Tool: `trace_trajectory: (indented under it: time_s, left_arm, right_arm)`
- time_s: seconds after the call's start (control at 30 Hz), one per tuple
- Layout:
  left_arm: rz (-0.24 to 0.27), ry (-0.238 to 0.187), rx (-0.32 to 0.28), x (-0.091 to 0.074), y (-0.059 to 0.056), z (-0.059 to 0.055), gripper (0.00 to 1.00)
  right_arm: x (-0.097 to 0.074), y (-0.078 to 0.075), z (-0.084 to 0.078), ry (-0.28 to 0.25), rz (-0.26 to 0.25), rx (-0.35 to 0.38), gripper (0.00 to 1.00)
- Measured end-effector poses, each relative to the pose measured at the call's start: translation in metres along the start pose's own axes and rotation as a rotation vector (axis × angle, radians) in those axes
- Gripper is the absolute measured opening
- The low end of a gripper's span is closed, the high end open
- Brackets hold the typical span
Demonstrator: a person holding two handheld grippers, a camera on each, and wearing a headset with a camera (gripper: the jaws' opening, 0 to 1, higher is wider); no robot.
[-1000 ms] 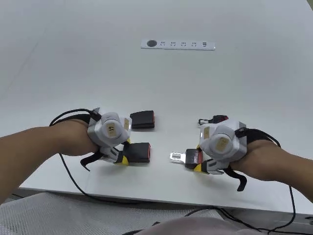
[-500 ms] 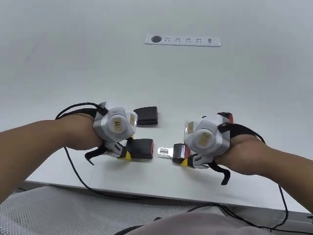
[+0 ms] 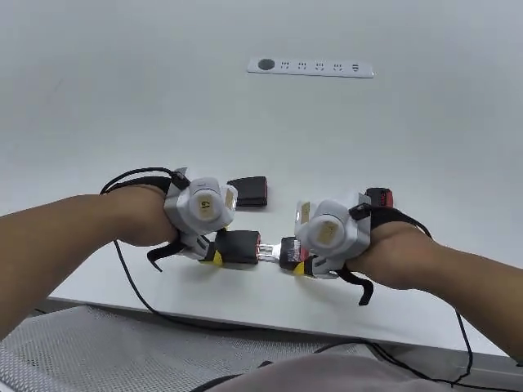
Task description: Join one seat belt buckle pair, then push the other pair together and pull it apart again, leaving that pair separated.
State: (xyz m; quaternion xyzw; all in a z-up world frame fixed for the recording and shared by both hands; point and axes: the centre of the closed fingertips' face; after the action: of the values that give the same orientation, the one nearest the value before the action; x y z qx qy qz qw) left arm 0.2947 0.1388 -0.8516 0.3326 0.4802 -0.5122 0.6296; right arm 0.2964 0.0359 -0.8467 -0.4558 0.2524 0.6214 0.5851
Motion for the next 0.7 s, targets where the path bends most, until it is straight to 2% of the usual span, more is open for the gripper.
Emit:
trace_trajectory:
  time_s: [0.27,0.4,0.7]
  left_arm:
    - [-0.008,0.006,0.028,0.002,0.002,-0.002,0.31]
    - [-0.006,-0.002,0.014,0.002,0.003,-0.003,0.31]
    - [-0.014,-0.008,0.023,0.002,0.004,-0.003,0.3]
  right_arm:
    - [0.005,-0.001,0.006,-0.017,0.001,0.015,0.32]
    - [0.005,-0.002,0.008,-0.03,0.001,0.025,0.31]
    - [0.011,-0.005,0.013,-0.028,0.013,0.027,0.29]
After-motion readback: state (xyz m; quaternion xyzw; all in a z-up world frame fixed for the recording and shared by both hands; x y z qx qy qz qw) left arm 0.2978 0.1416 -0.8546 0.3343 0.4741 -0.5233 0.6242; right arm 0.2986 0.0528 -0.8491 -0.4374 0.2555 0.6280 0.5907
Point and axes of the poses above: the centre of the closed fingertips' face, and the gripper's own axes: x roughly forward along the fingers, y roughly to its left, z roughly out of its top, and after that the axes turned 13 degrees about -x, right-handed
